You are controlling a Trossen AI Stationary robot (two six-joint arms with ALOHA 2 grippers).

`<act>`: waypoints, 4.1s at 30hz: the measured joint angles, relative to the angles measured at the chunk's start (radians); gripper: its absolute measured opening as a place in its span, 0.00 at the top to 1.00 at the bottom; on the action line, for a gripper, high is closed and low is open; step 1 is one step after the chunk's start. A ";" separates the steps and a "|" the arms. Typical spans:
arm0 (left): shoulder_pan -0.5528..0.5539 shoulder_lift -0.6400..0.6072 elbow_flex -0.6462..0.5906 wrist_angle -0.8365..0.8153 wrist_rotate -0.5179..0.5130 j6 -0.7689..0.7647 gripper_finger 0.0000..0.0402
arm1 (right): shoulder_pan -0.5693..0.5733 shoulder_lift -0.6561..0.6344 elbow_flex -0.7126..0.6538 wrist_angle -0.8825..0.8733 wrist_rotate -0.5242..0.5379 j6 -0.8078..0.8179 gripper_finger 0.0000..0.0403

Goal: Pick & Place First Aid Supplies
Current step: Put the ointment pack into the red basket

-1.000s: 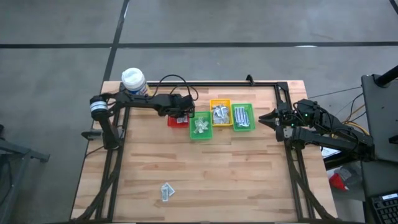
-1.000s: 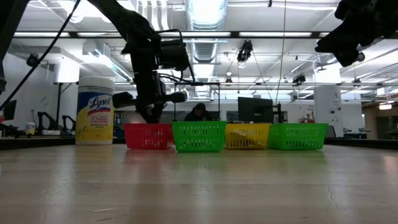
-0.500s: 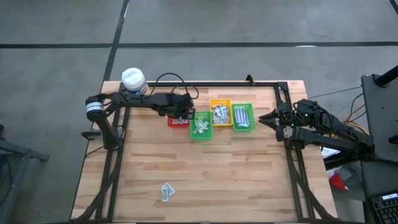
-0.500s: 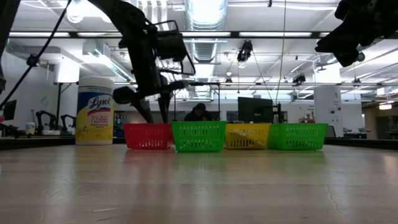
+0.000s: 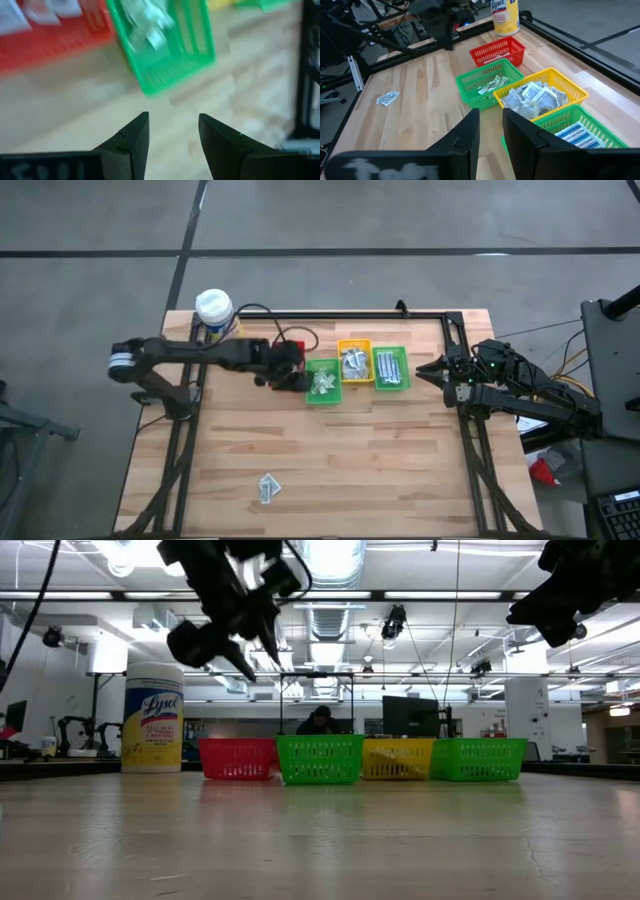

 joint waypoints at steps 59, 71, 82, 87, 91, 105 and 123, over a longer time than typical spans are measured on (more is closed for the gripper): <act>-0.701 0.177 -0.126 0.050 0.048 0.475 0.59 | 0.000 0.000 0.000 0.000 0.000 0.002 0.80; -0.702 0.262 -0.126 0.111 0.114 0.497 0.59 | 0.000 0.000 0.000 0.000 0.000 0.001 0.81; -0.702 0.274 -0.126 0.121 0.123 0.497 0.62 | 0.000 0.000 0.000 0.000 0.000 0.001 0.81; -0.702 0.274 -0.126 0.121 0.098 0.496 0.72 | 0.000 0.000 0.000 0.000 0.000 0.001 0.80; -0.701 0.274 -0.126 0.121 0.083 0.492 0.82 | 0.000 0.000 0.000 0.000 0.000 0.001 0.79; -0.701 0.274 -0.126 0.120 0.114 0.390 1.00 | 0.000 0.000 0.000 0.000 0.000 0.001 0.83; -0.689 0.128 -0.113 0.113 0.155 0.284 1.00 | 0.000 0.000 0.000 0.000 0.000 0.002 0.79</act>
